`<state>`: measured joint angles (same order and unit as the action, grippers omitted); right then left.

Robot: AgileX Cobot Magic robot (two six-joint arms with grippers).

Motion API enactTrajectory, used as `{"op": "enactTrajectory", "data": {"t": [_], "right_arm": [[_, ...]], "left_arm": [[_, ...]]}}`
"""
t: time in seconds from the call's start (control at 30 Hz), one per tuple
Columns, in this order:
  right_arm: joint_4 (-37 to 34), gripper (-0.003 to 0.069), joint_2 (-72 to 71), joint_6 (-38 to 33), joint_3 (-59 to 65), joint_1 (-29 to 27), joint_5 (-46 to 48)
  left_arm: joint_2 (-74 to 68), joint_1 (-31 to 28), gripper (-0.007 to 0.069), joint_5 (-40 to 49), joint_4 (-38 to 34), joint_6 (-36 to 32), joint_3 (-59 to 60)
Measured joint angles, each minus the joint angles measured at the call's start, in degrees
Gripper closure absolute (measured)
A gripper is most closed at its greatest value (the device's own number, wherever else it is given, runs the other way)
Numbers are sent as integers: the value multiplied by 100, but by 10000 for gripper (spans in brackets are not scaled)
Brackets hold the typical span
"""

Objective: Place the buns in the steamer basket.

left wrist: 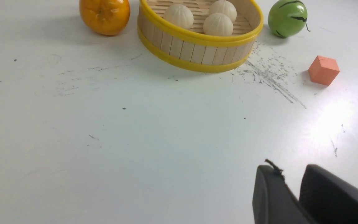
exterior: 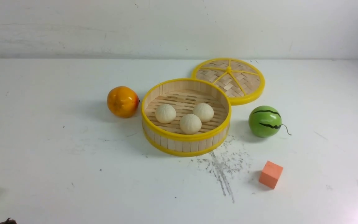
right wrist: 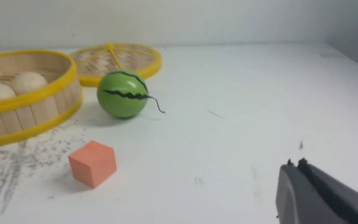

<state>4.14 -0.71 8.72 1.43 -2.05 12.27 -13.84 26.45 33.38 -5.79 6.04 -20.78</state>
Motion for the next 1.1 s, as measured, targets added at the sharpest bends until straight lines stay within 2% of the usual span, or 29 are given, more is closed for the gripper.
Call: {"op": "enactTrajectory", "data": {"t": [0.27,1.1], "right_arm": [[7,670,0,76,-32,-7,868],[-57,657,0,8,-50,-7,972]], "left_arm": [[0,0,479,7,0,0,2],[0,0,461,11,0,0,2]]}}
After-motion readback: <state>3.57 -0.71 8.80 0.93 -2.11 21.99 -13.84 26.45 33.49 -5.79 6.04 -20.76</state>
